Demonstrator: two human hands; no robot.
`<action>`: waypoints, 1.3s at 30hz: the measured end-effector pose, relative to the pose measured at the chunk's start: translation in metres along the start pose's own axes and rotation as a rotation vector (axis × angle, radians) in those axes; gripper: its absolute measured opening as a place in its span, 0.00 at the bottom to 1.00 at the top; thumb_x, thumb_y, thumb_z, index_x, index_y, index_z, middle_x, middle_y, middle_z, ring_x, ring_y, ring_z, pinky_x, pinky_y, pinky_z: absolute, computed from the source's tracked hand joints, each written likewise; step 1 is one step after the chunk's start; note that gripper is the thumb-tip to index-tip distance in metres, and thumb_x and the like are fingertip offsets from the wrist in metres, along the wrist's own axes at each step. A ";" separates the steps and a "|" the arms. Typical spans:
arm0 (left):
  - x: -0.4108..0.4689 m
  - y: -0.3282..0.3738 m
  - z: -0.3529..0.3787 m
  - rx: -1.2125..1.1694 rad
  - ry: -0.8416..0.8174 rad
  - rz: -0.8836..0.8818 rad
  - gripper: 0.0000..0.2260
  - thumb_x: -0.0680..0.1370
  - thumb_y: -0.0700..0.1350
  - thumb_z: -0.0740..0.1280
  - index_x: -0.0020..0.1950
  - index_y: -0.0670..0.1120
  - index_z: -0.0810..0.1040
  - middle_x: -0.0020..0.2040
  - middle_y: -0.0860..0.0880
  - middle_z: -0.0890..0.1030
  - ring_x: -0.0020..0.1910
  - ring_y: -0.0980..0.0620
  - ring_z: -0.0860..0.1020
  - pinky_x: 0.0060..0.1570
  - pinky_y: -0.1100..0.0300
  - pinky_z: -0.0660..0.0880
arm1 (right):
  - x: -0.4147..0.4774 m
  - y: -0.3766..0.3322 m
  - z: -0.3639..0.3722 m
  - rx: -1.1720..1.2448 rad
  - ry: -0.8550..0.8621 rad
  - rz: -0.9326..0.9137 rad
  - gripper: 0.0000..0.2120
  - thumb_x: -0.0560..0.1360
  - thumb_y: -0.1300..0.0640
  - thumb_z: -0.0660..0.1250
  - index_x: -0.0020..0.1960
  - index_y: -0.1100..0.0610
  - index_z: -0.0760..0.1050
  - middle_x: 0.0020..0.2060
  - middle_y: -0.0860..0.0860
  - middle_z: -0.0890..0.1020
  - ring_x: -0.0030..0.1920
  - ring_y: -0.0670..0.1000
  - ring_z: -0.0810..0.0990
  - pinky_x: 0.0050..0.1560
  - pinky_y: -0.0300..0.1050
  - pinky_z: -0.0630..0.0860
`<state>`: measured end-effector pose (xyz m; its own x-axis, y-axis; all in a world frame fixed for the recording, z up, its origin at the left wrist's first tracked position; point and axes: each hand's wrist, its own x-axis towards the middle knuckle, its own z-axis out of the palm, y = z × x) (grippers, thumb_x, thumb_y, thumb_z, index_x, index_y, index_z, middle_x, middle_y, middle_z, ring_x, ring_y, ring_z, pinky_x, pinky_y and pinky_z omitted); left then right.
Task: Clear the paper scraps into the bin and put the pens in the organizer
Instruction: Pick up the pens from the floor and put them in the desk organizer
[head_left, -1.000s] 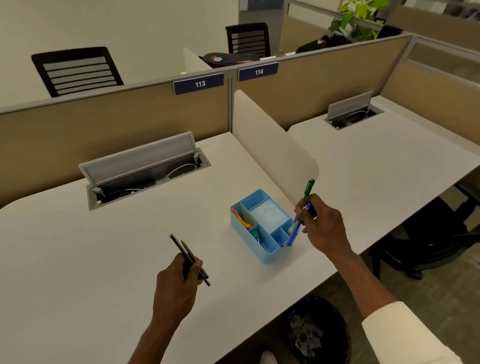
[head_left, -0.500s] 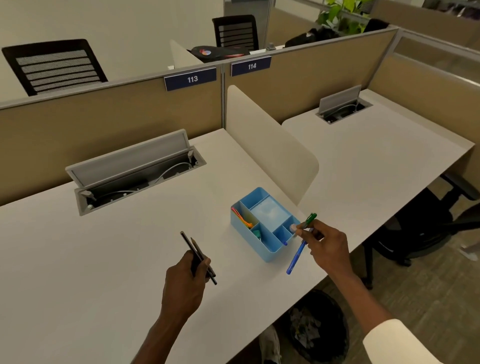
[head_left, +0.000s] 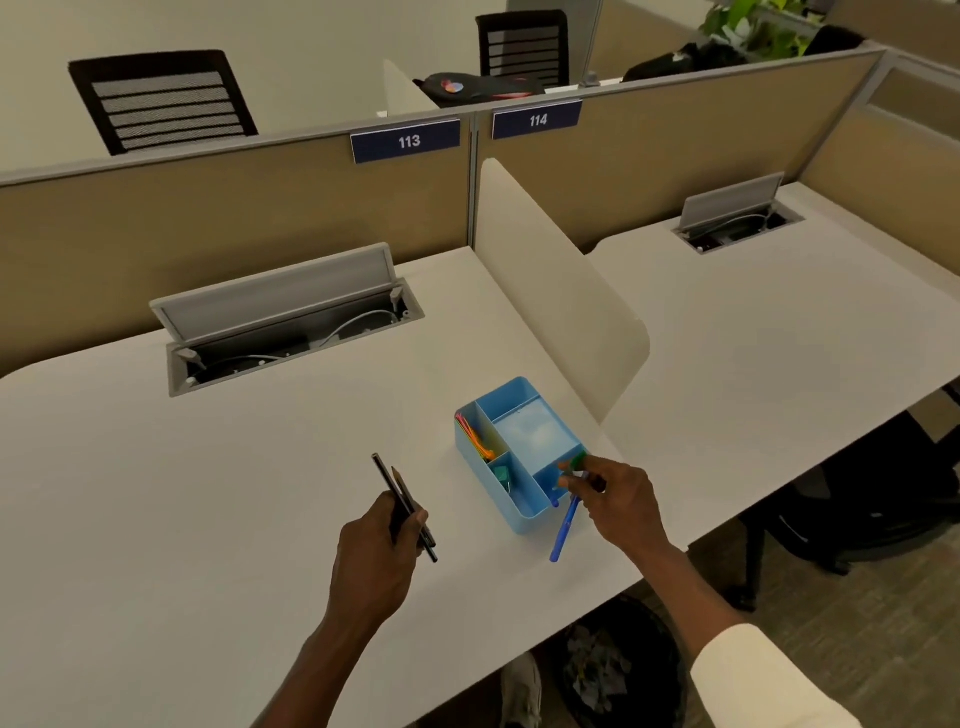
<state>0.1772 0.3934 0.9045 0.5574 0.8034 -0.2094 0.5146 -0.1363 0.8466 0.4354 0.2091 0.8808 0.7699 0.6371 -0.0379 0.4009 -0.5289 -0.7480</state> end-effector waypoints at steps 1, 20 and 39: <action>-0.001 -0.001 0.003 0.001 0.005 -0.006 0.04 0.83 0.47 0.69 0.50 0.48 0.80 0.40 0.51 0.88 0.39 0.53 0.88 0.48 0.52 0.86 | 0.001 0.002 -0.001 0.009 -0.008 -0.004 0.10 0.78 0.51 0.76 0.58 0.51 0.87 0.36 0.43 0.84 0.35 0.37 0.82 0.37 0.36 0.82; -0.009 0.000 0.037 0.010 0.079 -0.094 0.03 0.83 0.49 0.69 0.52 0.51 0.80 0.41 0.54 0.87 0.39 0.62 0.86 0.39 0.70 0.77 | 0.003 0.022 -0.060 0.717 -0.073 0.358 0.16 0.71 0.45 0.78 0.36 0.56 0.80 0.33 0.60 0.82 0.29 0.53 0.78 0.28 0.42 0.76; -0.004 -0.011 0.059 0.023 0.110 -0.121 0.02 0.83 0.49 0.69 0.51 0.52 0.79 0.41 0.55 0.87 0.39 0.60 0.87 0.44 0.65 0.82 | 0.021 0.011 -0.015 0.401 -0.089 -0.010 0.05 0.77 0.55 0.77 0.52 0.50 0.83 0.49 0.44 0.89 0.52 0.45 0.88 0.54 0.40 0.84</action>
<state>0.2079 0.3579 0.8674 0.4167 0.8730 -0.2533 0.5890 -0.0471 0.8068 0.4629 0.2085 0.8816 0.7139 0.6964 -0.0728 0.1694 -0.2728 -0.9470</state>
